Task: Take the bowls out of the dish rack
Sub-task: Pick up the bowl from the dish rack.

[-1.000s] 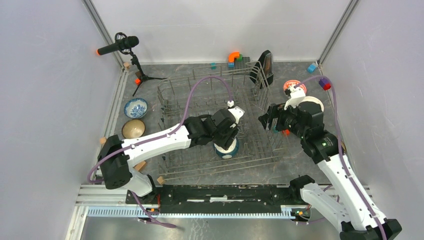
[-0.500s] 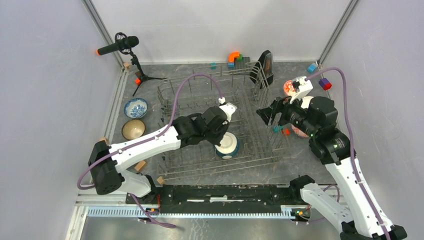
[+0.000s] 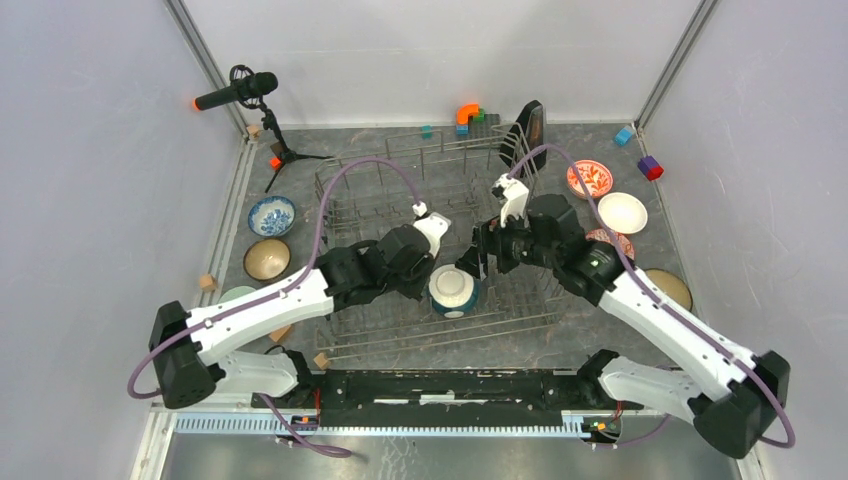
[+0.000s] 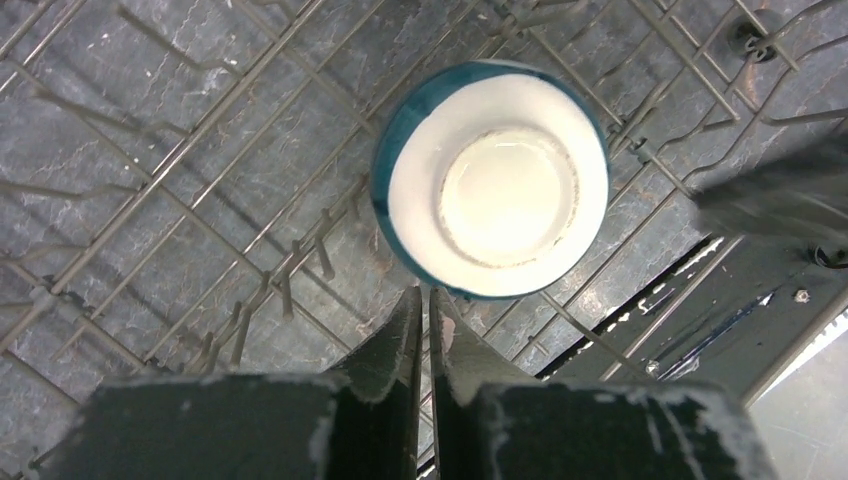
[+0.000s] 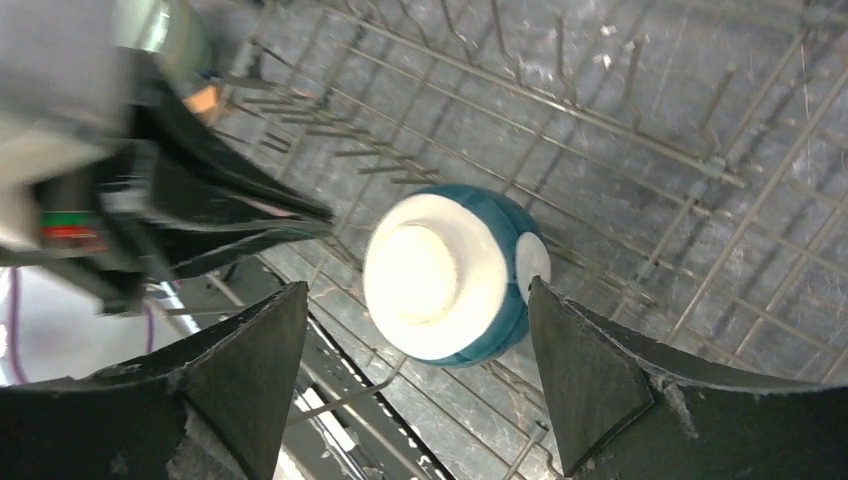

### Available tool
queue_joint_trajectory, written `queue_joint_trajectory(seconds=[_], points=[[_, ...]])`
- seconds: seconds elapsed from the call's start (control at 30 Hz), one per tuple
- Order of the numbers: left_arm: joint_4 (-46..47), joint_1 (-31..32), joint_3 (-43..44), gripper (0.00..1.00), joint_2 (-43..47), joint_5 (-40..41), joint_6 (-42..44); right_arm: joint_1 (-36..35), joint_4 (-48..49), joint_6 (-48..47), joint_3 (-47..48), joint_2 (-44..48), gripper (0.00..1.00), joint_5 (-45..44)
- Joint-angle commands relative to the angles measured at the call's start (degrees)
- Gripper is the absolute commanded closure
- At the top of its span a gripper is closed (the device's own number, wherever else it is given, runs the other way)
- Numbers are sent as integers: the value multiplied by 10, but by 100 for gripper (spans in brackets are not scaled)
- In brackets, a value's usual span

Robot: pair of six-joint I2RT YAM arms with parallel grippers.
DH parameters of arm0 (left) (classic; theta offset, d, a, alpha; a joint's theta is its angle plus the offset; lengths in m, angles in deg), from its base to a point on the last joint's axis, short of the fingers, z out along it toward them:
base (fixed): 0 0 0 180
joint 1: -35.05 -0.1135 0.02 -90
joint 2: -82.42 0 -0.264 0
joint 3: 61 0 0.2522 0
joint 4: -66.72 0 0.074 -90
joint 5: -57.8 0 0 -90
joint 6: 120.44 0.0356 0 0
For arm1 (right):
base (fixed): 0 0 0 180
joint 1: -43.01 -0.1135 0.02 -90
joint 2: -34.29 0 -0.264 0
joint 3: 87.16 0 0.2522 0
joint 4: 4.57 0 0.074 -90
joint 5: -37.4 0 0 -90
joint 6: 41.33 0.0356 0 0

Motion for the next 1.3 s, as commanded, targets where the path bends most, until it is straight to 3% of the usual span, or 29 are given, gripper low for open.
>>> queue_joint_trajectory(seconds=[0.0, 0.3, 0.67, 1.27], points=[[53, -1, -51, 87, 59, 31, -46, -10, 15, 3, -20, -38, 14, -40], [159, -1, -164, 85, 122, 18, -108, -16, 39, 35, -81, -82, 8, 11], [194, -1, -199, 85, 110, 36, -122, -17, 96, 97, -138, -141, 5, 73], [213, -2, -230, 85, 90, 35, -124, -15, 296, 225, -190, -124, 20, 194]])
